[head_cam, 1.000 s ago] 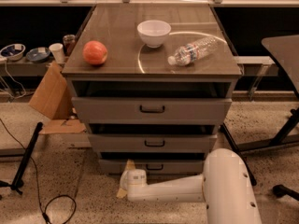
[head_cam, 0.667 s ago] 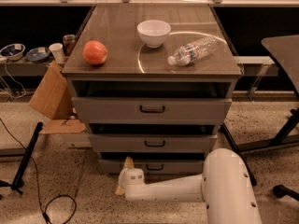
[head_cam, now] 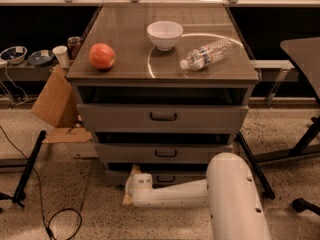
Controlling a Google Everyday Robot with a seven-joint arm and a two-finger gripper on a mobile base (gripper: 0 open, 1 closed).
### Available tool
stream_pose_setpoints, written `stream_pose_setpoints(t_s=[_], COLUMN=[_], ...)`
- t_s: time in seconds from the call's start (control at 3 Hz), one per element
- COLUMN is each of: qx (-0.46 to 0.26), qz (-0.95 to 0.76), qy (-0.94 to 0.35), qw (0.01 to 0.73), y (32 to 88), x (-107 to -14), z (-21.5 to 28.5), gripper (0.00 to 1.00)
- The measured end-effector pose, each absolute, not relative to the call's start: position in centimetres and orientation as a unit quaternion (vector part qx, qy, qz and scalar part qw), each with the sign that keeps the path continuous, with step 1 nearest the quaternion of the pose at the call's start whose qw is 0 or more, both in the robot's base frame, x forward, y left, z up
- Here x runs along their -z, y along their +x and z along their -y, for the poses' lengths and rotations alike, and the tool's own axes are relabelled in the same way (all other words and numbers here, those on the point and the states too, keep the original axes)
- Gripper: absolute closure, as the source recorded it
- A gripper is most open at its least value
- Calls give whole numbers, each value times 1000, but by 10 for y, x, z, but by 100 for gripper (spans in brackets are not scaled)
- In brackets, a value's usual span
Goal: Open bottom drawer
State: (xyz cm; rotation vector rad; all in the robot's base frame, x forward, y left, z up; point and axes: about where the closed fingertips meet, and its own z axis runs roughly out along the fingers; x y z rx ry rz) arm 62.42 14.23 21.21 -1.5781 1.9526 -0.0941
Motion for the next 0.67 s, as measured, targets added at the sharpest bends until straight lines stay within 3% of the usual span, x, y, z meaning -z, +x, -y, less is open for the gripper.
stream_pose_setpoints(t_s=[0.67], qx=[10], qz=[-747], qy=[-608], qw=[269], y=[638], x=[-178], z=[-146], gripper=[0])
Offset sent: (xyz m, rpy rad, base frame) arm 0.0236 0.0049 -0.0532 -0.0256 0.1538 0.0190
